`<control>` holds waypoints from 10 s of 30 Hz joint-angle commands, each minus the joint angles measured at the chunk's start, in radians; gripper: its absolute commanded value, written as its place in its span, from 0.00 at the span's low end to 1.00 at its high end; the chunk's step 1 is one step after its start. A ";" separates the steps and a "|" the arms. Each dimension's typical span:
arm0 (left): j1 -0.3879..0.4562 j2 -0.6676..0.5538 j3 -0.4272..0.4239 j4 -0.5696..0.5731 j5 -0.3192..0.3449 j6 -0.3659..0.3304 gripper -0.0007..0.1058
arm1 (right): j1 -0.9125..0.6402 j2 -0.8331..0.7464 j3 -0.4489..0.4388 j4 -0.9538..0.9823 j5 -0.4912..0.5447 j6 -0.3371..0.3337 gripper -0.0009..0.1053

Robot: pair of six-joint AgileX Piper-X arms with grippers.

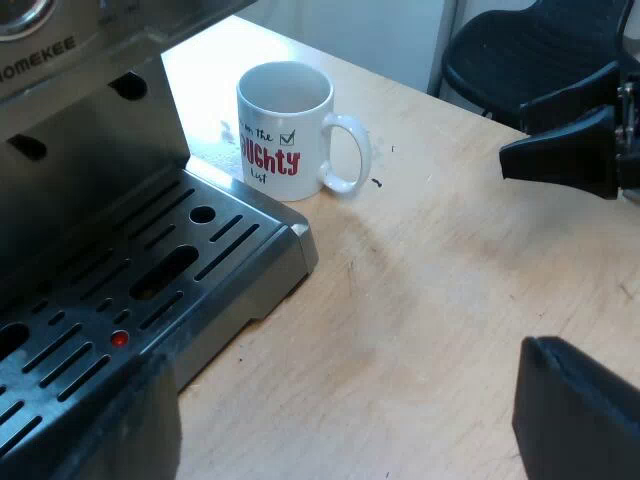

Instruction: Place mug into machine

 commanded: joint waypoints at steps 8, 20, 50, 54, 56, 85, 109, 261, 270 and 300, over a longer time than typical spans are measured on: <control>-0.005 -0.005 -0.007 -0.011 -0.002 -0.016 0.66 | -0.003 0.168 -0.006 -0.184 -0.014 -0.001 0.91; -0.005 -0.005 -0.007 -0.011 -0.002 -0.016 0.66 | -0.003 0.347 -0.006 -0.379 -0.014 -0.001 0.91; -0.005 -0.005 0.007 -0.011 -0.002 -0.016 0.66 | 0.109 0.659 -0.143 -0.528 0.152 -0.073 0.91; -0.005 -0.005 0.007 -0.011 -0.002 -0.022 0.66 | 0.161 0.705 -0.165 -0.572 0.295 -0.024 0.91; -0.005 -0.005 0.007 -0.011 -0.002 -0.038 0.66 | 0.161 0.746 -0.175 -0.608 0.293 -0.011 0.91; -0.005 -0.005 0.007 -0.011 -0.002 -0.038 0.66 | 0.161 1.025 -0.335 -0.701 0.216 0.022 0.74; -0.005 -0.005 0.007 -0.009 -0.002 -0.038 0.66 | 0.161 0.857 -0.335 -0.511 0.237 -0.006 0.01; -0.005 -0.506 0.421 -0.184 -0.151 -0.122 0.66 | 0.891 1.250 -0.957 -0.327 0.819 0.157 0.01; -0.005 -0.506 0.421 -0.184 -0.151 -0.122 0.66 | 0.891 1.250 -0.957 -0.327 0.819 0.180 0.02; -0.005 -0.506 0.294 -0.033 -0.172 -0.136 0.66 | 0.911 1.063 -0.957 0.039 0.826 0.314 0.53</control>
